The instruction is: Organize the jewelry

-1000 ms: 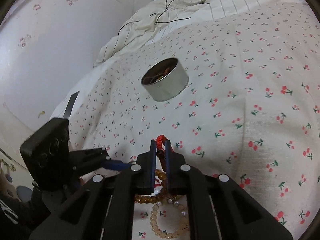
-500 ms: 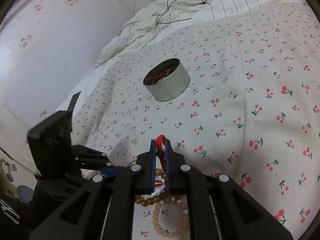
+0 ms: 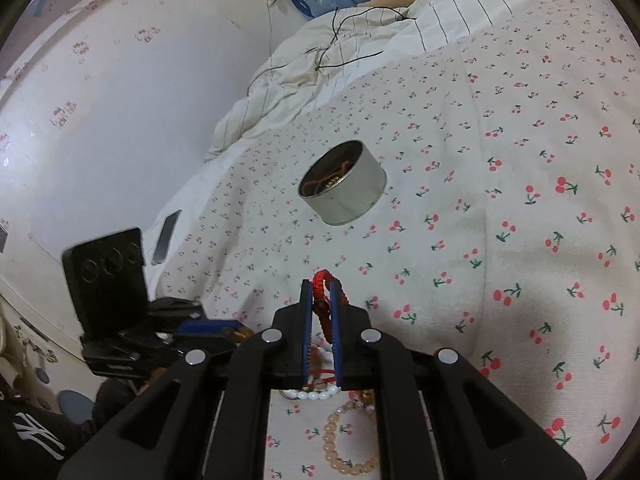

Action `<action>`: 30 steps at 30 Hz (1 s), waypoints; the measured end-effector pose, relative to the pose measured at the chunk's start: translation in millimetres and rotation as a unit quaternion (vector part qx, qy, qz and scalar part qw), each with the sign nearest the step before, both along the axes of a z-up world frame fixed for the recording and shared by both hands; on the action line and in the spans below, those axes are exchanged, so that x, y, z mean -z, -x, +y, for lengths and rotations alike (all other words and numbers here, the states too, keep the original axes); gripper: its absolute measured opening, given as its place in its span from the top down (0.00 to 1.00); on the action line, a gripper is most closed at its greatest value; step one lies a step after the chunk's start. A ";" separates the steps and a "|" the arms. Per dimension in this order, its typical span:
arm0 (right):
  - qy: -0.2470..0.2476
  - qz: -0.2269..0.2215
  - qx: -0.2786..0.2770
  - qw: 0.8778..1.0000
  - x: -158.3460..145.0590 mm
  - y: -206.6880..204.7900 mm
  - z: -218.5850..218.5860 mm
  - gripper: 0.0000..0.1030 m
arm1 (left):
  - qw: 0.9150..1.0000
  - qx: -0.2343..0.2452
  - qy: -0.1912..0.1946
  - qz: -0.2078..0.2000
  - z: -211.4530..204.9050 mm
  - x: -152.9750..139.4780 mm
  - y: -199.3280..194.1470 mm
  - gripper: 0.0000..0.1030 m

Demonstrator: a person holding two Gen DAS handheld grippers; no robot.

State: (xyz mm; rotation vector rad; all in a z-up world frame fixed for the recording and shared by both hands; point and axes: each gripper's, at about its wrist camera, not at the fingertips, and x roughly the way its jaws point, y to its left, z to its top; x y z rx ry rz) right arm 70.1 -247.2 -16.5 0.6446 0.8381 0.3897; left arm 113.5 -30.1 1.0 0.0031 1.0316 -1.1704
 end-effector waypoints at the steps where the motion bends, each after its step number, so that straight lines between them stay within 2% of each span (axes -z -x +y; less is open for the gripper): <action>1: 0.010 0.005 0.000 1.000 1.1 -0.7 1.3 0.91 | 1.000 -0.004 -0.007 -0.007 -1.7 -0.1 -0.7 0.90; 6: 0.007 0.003 -0.005 1.000 1.2 -0.4 2.6 0.91 | 0.993 -0.053 -0.076 -0.071 -13.5 -0.3 -10.3 0.90; 9: 0.012 0.005 -0.007 1.000 2.8 -1.0 4.4 0.91 | 0.982 -0.093 -0.112 -0.117 -18.6 -5.9 -17.3 0.90; 13: 0.014 0.011 -0.011 1.000 7.2 -2.4 7.1 0.91 | 0.967 -0.135 -0.142 -0.163 -21.0 -11.6 -28.1 0.90; 19: 0.015 0.017 -0.013 1.000 12.0 -3.5 8.8 0.91 | 0.951 -0.167 -0.164 -0.199 -16.4 -15.6 -33.7 0.90; 30: 0.017 0.023 -0.021 0.999 16.6 -5.0 14.7 0.91 | 0.938 -0.178 -0.177 -0.239 -19.4 -23.0 -28.6 0.90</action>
